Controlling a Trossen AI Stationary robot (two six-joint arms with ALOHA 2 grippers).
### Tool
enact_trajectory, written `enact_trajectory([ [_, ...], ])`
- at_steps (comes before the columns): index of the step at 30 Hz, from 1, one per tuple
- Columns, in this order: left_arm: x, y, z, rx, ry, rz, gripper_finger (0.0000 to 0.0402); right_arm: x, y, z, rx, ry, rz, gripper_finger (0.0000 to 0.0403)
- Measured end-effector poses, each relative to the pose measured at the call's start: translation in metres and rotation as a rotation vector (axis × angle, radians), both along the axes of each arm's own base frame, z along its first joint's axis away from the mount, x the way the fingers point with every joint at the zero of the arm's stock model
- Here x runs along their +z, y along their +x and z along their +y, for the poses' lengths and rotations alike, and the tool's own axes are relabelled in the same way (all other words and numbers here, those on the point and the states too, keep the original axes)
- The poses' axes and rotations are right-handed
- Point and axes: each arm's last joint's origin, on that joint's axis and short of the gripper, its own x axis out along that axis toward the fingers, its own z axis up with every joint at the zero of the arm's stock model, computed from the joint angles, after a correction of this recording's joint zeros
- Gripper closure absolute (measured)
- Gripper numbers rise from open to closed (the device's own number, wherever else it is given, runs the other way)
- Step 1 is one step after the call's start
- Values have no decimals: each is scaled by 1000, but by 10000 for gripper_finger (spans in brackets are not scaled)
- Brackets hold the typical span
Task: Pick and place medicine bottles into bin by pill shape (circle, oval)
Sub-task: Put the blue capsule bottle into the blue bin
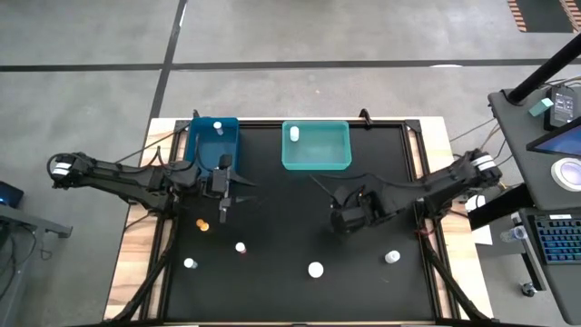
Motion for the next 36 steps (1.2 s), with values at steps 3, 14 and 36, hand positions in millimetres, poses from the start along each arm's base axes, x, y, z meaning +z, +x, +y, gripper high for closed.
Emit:
enact_trajectory([
  [3, -1, 2, 1, 42, -19, 5, 265, 12, 9, -9, 67, -55, -129, 293],
  [14, -19, 20, 0, 87, -25, 100, 265, 15, 60, -37, 326, -250, -377, 292],
  [36, -53, 62, 5, 158, -52, 231, 250, -1, 95, -63, 442, -289, -493, 292],
])
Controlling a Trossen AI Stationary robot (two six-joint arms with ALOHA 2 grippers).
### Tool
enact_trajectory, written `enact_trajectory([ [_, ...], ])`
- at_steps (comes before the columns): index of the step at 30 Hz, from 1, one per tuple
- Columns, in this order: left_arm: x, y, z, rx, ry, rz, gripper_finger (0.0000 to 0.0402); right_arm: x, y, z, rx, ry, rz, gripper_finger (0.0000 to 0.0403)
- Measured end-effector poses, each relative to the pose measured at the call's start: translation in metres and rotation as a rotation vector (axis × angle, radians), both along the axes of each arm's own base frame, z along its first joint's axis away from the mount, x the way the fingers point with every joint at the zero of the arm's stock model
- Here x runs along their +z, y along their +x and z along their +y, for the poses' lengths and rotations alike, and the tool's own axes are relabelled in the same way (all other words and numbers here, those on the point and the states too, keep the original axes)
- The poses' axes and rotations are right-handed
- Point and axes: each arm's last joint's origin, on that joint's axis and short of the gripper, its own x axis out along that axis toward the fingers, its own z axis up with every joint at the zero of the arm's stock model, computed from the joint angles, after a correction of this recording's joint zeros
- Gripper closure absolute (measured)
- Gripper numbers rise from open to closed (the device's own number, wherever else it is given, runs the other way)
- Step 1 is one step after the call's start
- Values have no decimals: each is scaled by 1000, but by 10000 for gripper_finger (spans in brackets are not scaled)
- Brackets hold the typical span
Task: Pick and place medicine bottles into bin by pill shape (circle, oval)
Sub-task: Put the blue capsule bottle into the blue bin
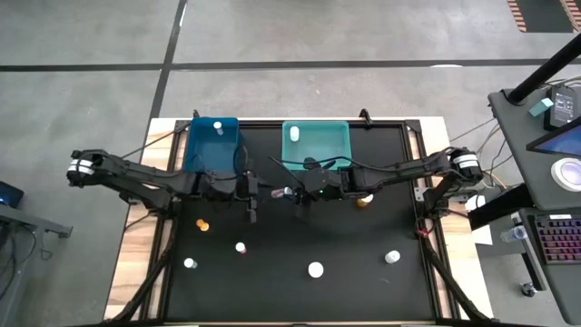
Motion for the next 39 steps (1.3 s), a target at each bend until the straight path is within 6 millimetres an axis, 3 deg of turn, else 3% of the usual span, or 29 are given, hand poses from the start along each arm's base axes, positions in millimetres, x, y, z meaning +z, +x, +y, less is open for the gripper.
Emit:
enact_trajectory([
  [9, -15, 16, -1, -4, 4, 10, 182, 0, 0, -1, 18, -29, 5, 292],
  [18, -25, 25, 3, 23, -22, 13, 178, 0, 0, -1, 28, -42, 8, 292],
  [26, -24, 25, 3, 31, -38, 2, 245, 0, 0, -1, 41, -61, 11, 286],
  [34, -24, 25, 3, 35, -51, -1, 331, 2, 1, -1, 41, -62, -9, 246],
  [39, -23, 25, 3, 35, -51, -2, 339, 2, 1, -1, 41, -62, -8, 227],
])
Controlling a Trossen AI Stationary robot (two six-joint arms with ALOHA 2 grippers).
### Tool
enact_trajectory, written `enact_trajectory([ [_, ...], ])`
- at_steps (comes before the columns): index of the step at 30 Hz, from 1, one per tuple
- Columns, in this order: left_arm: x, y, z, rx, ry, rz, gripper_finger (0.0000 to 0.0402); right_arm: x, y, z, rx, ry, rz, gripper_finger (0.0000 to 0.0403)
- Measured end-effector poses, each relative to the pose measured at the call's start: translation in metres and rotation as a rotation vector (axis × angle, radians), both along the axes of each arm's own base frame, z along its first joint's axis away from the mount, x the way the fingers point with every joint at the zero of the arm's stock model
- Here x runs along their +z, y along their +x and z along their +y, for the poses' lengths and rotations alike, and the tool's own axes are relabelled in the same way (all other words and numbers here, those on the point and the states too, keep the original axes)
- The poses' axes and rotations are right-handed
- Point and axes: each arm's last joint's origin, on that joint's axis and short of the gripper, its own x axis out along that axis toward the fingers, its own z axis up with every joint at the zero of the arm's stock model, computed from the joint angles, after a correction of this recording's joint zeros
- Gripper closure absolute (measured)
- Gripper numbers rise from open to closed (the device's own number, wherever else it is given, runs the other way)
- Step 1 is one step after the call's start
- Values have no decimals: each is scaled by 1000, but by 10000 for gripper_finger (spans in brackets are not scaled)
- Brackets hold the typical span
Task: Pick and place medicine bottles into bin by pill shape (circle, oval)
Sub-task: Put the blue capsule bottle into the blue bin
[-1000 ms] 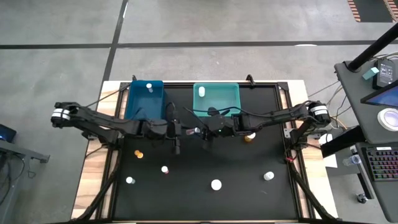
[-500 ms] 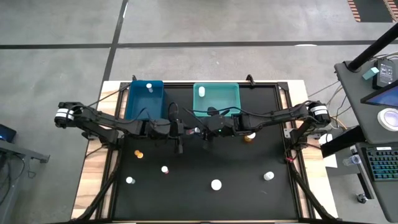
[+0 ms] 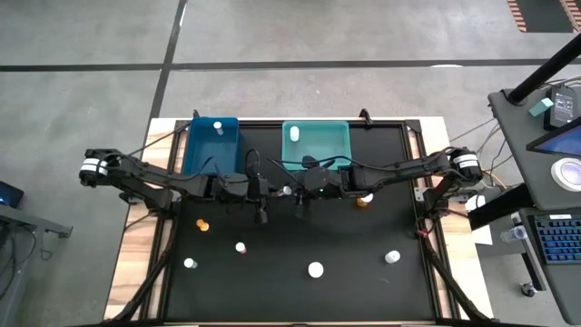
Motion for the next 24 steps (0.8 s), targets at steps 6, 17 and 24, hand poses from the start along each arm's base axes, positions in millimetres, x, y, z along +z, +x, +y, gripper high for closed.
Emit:
enact_trajectory([
  [6, 1, 0, 0, 4, 2, -2, 334, 1, -1, 0, 1, -1, 5, 199],
  [17, 7, -28, 25, 308, -13, 111, 332, 25, -32, -13, -105, -12, 74, 160],
  [24, 12, -64, 58, 636, -38, 241, 332, 29, -49, -14, -154, -31, 127, 162],
])
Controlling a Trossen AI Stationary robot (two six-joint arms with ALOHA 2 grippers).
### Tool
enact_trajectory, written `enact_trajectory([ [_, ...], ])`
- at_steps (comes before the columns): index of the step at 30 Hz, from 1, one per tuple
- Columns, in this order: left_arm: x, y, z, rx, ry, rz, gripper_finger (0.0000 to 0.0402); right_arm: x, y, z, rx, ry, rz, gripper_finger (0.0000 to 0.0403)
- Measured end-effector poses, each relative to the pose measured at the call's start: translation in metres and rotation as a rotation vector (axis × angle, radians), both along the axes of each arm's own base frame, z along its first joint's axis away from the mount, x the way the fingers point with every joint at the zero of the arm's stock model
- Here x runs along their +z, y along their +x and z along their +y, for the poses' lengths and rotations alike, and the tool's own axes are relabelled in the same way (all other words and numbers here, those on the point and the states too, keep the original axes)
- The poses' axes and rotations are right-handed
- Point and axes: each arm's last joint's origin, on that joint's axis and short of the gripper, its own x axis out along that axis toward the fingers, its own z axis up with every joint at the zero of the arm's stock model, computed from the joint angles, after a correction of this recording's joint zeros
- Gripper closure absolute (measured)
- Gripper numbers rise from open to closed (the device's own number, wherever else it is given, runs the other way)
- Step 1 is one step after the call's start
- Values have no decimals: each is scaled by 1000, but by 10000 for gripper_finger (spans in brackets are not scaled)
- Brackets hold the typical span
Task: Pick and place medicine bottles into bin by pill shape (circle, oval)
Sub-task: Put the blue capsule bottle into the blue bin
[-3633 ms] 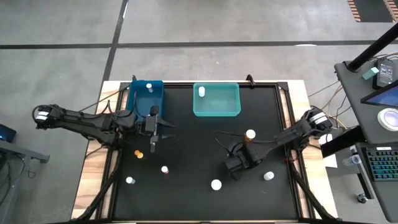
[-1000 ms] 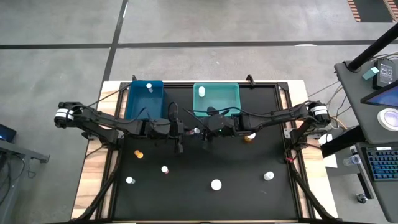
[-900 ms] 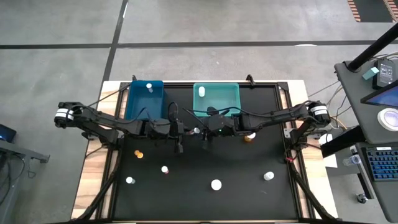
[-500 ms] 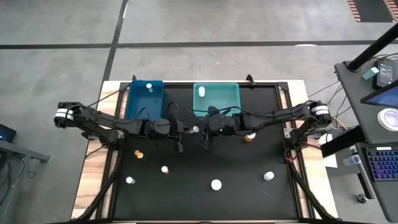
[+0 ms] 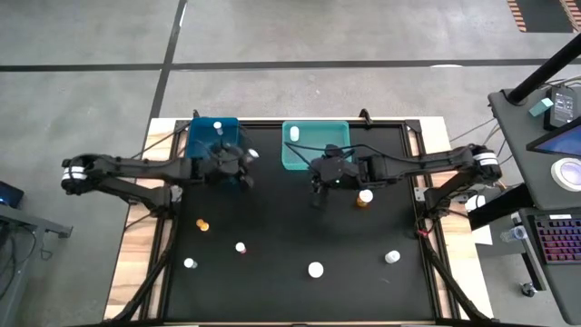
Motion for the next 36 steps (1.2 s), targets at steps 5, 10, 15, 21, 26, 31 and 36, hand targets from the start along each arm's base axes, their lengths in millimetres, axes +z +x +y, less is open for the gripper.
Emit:
enact_trajectory([
  [5, 1, -26, 25, 225, -62, 168, 332, -10, -8, 0, -1, 0, 30, 169],
  [10, 1, -43, 44, 372, -114, 264, 332, -20, -14, -1, -2, -4, 9, 169],
  [15, -4, -52, 67, 472, -178, 330, 331, -26, -24, -2, 18, -27, -43, 168],
  [21, -16, -55, 96, 556, -305, 436, 331, -37, -43, -6, 33, -52, -89, 169],
  [26, -27, -48, 116, 593, -376, 509, 331, -36, -57, -10, 40, -79, -114, 168],
  [31, -37, -35, 130, 568, -421, 563, 331, -34, -69, -12, 32, -84, -155, 172],
  [36, -42, -25, 138, 551, -429, 587, 331, -32, -79, -13, 34, -91, -176, 170],
])
